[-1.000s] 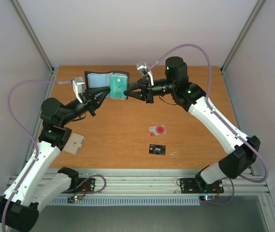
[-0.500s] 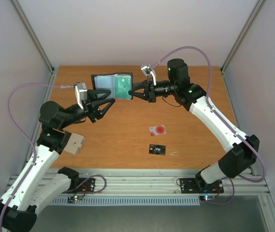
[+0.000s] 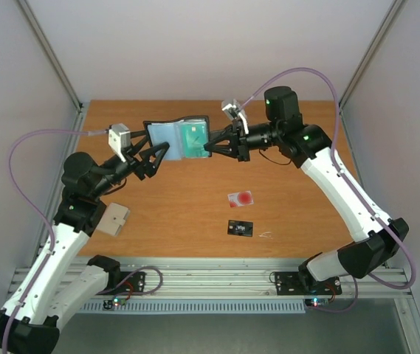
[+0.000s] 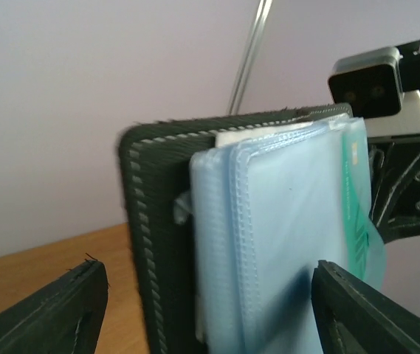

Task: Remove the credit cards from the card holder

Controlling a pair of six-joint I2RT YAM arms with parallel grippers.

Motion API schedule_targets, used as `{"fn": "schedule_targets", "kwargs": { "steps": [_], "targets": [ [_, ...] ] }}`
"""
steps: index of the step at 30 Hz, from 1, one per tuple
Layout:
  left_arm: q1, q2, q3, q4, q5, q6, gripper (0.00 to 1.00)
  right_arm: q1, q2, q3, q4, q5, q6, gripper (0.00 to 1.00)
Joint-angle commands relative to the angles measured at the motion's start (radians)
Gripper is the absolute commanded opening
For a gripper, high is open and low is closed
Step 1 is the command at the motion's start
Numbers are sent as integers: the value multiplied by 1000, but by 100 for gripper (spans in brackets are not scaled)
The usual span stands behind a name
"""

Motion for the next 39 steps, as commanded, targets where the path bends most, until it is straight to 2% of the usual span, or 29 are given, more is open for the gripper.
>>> {"fn": "schedule_targets", "kwargs": {
  "steps": [1, 8, 11, 13, 16, 17, 20, 22, 25, 29, 32, 35, 39],
  "targets": [
    [4, -5, -24, -5, 93, 23, 77, -9, -23, 51, -82, -113, -91, 1],
    [5, 12, -41, 140, 306, -90, 78, -8, 23, 115, -236, -156, -194, 1],
    [5, 15, -42, 183, 351, -146, 67, -9, 40, 138, -296, -179, -234, 1],
    [4, 18, -39, 205, 401, -164, 50, -13, 44, 142, -315, -169, -246, 1],
    [5, 19, -34, 201, 426, -174, 11, -26, 49, 141, -320, -157, -240, 1],
    [5, 17, -34, 200, 427, -175, 4, -35, 52, 140, -319, -150, -233, 1],
    [5, 20, -36, 185, 426, -188, 0, -68, 56, 127, -271, -52, -156, 8],
    [5, 23, -34, 149, 385, -197, 0, -90, 69, 123, -237, 63, -80, 28],
    [4, 17, -36, 40, 172, -192, 0, -95, 92, 144, -247, 321, 14, 41],
    [4, 20, -37, -89, -125, -191, 0, -55, 90, 191, -277, 721, 150, 42],
    [0, 30, -44, -90, -152, -188, 0, 101, 77, 197, -248, 954, 130, 42],
    [-9, 43, -56, -22, -85, -244, 0, 269, 92, 206, -188, 998, 74, 41],
    [-14, 49, -61, 17, -57, -294, 0, 328, 132, 221, -120, 956, 125, 33]
  ]
}}
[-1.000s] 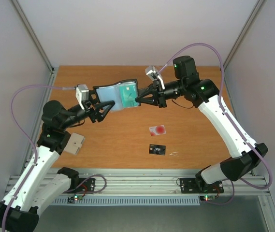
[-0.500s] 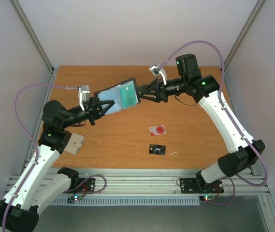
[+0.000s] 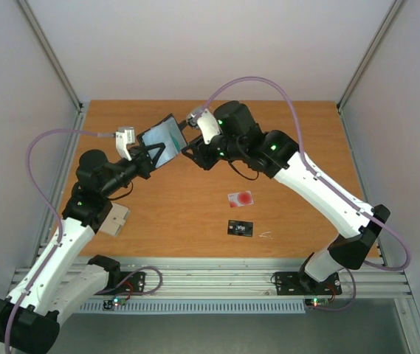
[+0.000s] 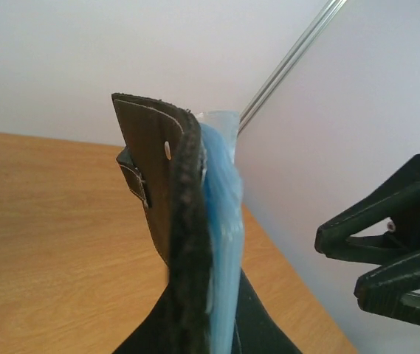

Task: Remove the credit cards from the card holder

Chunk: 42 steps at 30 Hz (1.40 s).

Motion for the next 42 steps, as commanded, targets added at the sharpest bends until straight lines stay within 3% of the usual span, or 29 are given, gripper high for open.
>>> {"fn": "schedule_targets", "kwargs": {
  "steps": [1, 5, 12, 21, 36, 42],
  "targets": [
    [-9, 3, -3, 97, 2, -59, 0, 42, 39, 55, 95, 96, 36, 30],
    [-10, 6, -1, 97, -5, -64, 0, 67, 102, 114, 79, 86, 26, 20],
    [-14, 11, 0, 107, -2, -68, 0, 95, 180, 182, 20, 80, 6, 14],
    [-16, 8, -8, 133, 18, -78, 0, 95, 219, 207, -37, 222, -13, 10],
    [-17, 5, -16, 157, 38, -78, 0, 96, 272, 279, -82, 137, -28, 22],
    [-18, 4, -19, 175, 56, -78, 0, 119, 308, 314, -112, 369, -34, 18]
  ]
}}
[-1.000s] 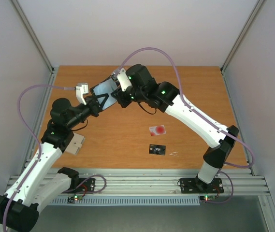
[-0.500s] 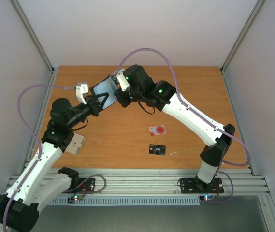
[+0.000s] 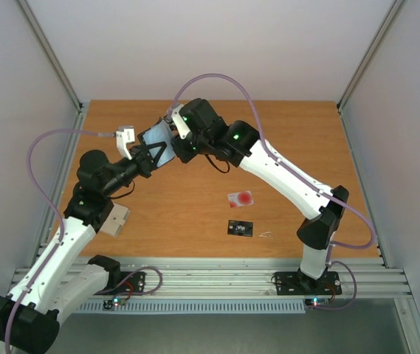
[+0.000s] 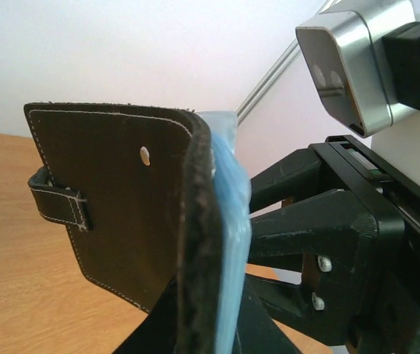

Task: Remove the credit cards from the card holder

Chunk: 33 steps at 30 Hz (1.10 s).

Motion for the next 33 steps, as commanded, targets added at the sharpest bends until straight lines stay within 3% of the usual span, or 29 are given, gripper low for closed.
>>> {"fn": "schedule_targets", "kwargs": {
  "steps": [1, 8, 19, 27, 33],
  "targets": [
    [-8, -10, -5, 115, 42, -4, 0, 23, 35, 42, -40, 202, -15, 17],
    [-10, -11, -7, 120, 42, -4, 0, 22, 36, 41, -52, 266, -18, 13],
    [-10, -8, -12, 130, 38, -11, 0, 23, 75, 84, -54, 55, -6, 6],
    [-10, -12, -18, 143, 38, -20, 0, 21, 152, 169, -125, 110, 24, 8],
    [-10, -21, -32, 125, 13, -18, 0, 21, 130, 179, -132, 125, 33, 1]
  ]
}}
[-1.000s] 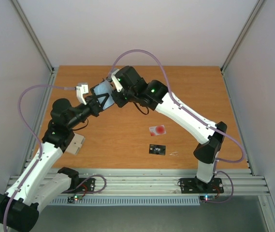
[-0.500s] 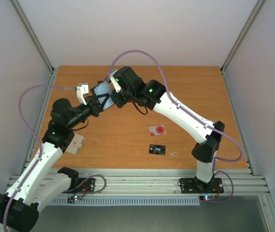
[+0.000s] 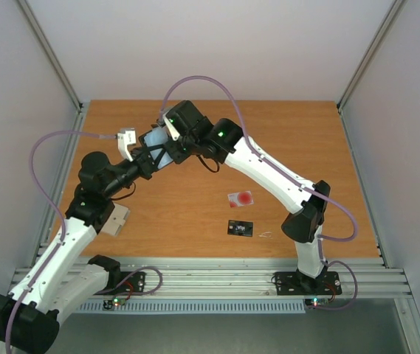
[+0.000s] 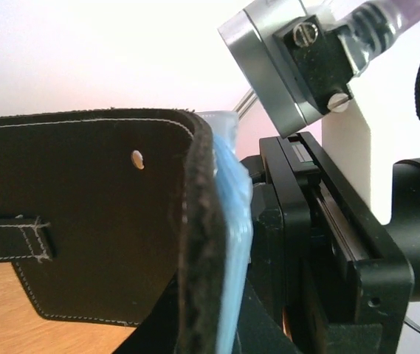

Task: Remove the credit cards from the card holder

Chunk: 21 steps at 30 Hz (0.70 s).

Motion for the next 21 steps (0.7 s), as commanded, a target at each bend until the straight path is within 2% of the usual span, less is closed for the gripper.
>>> {"fn": "schedule_targets", "kwargs": {
  "steps": [1, 5, 11, 18, 21],
  "targets": [
    [-9, -20, -11, 94, -6, -5, 0, -1, -17, 30, -27, 28, 7, 1],
    [-9, -18, -51, 59, -69, 53, 0, -2, -47, 53, -51, -14, 19, 1],
    [-10, -10, -59, 2, -153, 223, 0, -4, -76, 71, -76, -61, 56, 1],
    [-14, -9, -74, -36, -167, 245, 0, -24, -86, 69, -46, -142, 98, 1],
    [-18, -14, -72, -48, -174, 255, 0, -28, -86, 66, -40, -127, 101, 1]
  ]
}}
